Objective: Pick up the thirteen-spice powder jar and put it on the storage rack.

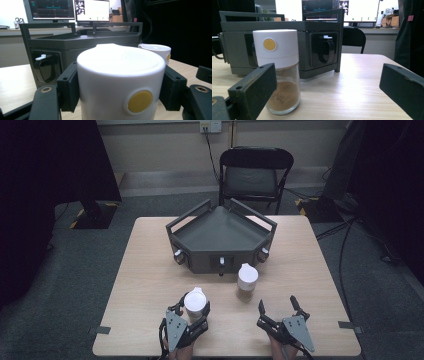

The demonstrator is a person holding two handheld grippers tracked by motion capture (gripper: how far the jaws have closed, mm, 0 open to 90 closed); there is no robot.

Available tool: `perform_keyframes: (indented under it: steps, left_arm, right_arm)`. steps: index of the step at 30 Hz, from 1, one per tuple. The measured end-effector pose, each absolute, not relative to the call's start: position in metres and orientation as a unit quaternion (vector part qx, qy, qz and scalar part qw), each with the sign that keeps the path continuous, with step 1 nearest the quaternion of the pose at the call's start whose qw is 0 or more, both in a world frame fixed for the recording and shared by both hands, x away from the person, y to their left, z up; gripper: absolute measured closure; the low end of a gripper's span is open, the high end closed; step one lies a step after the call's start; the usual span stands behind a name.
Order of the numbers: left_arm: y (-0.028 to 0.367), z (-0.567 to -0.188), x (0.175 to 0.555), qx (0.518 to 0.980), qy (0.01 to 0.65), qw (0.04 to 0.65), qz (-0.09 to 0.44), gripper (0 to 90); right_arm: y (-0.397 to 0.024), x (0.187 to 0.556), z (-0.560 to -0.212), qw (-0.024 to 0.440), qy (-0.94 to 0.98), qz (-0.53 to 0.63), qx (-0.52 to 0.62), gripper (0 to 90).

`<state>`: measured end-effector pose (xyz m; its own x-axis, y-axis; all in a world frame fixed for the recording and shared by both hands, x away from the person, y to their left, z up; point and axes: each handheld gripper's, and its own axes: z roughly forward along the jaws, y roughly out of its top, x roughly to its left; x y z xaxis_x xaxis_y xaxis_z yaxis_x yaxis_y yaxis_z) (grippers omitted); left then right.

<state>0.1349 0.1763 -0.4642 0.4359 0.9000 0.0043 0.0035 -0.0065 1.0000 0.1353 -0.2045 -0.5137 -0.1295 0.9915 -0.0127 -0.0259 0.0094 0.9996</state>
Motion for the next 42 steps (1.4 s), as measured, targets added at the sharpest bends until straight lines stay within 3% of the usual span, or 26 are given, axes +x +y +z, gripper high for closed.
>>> perform_keyframes:
  steps: [42]
  left_arm:
    - [0.199, -0.408, 0.184, 0.601, 0.331, 0.628, 0.368, 30.7]
  right_arm:
    - [-0.206, 0.135, -0.514, 0.474, 0.529, 0.536, 0.456, 0.0]
